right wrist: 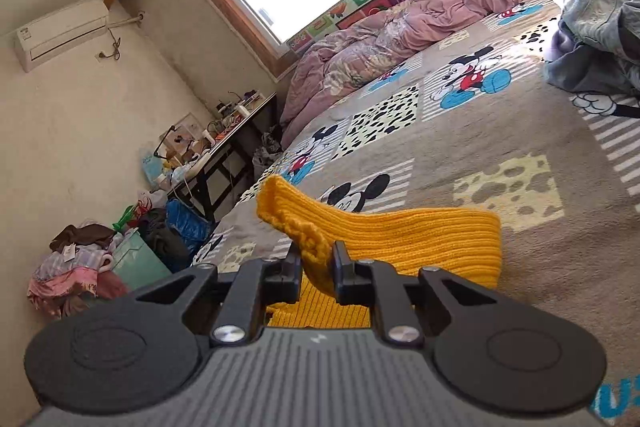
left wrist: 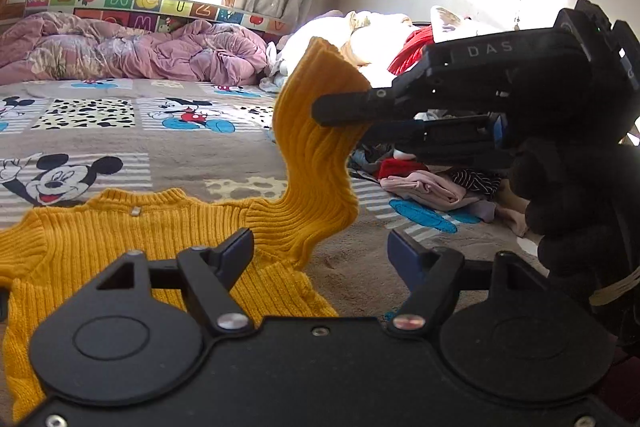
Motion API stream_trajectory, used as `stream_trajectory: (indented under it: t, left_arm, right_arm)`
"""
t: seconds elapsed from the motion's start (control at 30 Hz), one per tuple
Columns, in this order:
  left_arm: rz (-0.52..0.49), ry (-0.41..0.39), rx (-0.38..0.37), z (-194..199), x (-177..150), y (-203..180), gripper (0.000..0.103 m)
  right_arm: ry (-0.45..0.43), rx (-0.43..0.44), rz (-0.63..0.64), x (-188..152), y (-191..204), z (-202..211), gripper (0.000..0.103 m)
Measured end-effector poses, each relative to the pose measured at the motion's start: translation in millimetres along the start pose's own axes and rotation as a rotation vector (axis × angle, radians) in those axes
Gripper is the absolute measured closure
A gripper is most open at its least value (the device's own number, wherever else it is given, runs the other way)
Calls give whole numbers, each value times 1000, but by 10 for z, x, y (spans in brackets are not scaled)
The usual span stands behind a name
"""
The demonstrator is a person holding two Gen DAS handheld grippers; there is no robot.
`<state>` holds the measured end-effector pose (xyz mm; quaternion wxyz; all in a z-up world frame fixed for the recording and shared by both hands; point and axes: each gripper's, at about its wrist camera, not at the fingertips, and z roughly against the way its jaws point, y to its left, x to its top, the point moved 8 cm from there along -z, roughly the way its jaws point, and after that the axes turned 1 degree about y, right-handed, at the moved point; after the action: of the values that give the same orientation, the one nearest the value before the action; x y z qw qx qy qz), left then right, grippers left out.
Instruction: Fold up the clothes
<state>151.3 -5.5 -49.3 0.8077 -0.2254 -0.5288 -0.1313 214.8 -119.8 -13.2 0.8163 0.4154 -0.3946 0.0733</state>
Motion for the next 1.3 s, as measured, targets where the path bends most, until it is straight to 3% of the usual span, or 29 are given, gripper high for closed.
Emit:
stream_trajectory:
  t: [0.2, 0.27, 0.3, 0.43, 0.47, 0.53, 0.57, 0.6, 0.63, 0.73, 0.87, 1.07, 1.17, 1.3]
  left_arm:
    - [74, -88, -46, 17, 293, 283, 33]
    - [58, -101, -30, 6, 319, 325, 48]
    - [65, -100, -13, -10, 328, 369, 65]
    - [108, -116, 26, -2, 369, 586, 93]
    - [129, -116, 32, 11, 375, 655, 93]
    - [166, -118, 40, 43, 379, 784, 93]
    - [179, -119, 45, 61, 381, 837, 93]
    - [191, -121, 52, 79, 386, 896, 93]
    - [206, -126, 56, 102, 390, 960, 93]
    - [235, -136, 59, 150, 431, 1103, 94]
    - [217, -127, 73, 111, 517, 1230, 94]
    - [184, -101, 88, -17, 589, 1444, 94]
    - [200, -86, 102, -68, 563, 1612, 94]
    - [228, -63, 138, -125, 503, 1845, 94]
  right_arm:
    - [103, 27, 82, -61, 433, -246, 86]
    - [100, 28, 101, -22, 513, -266, 86]
    - [94, 29, 109, 7, 558, -276, 86]
    - [78, 38, 120, 96, 692, -341, 83]
    - [71, 38, 119, 116, 706, -340, 83]
    - [31, 25, 125, 178, 695, -276, 70]
    - [-1, 4, 137, 204, 667, -199, 50]
    - [-36, -27, 154, 226, 623, -118, 35]
    - [-70, -58, 171, 247, 580, -36, 33]
    - [-85, -179, 191, 123, 276, 131, 33]
    - [-25, -295, 190, -407, -136, 266, 35]
    - [143, -359, 246, -1256, -293, 188, 45]
    - [199, -345, 279, -1490, -251, 167, 47]
    - [264, -406, 347, -1681, -259, 74, 48]
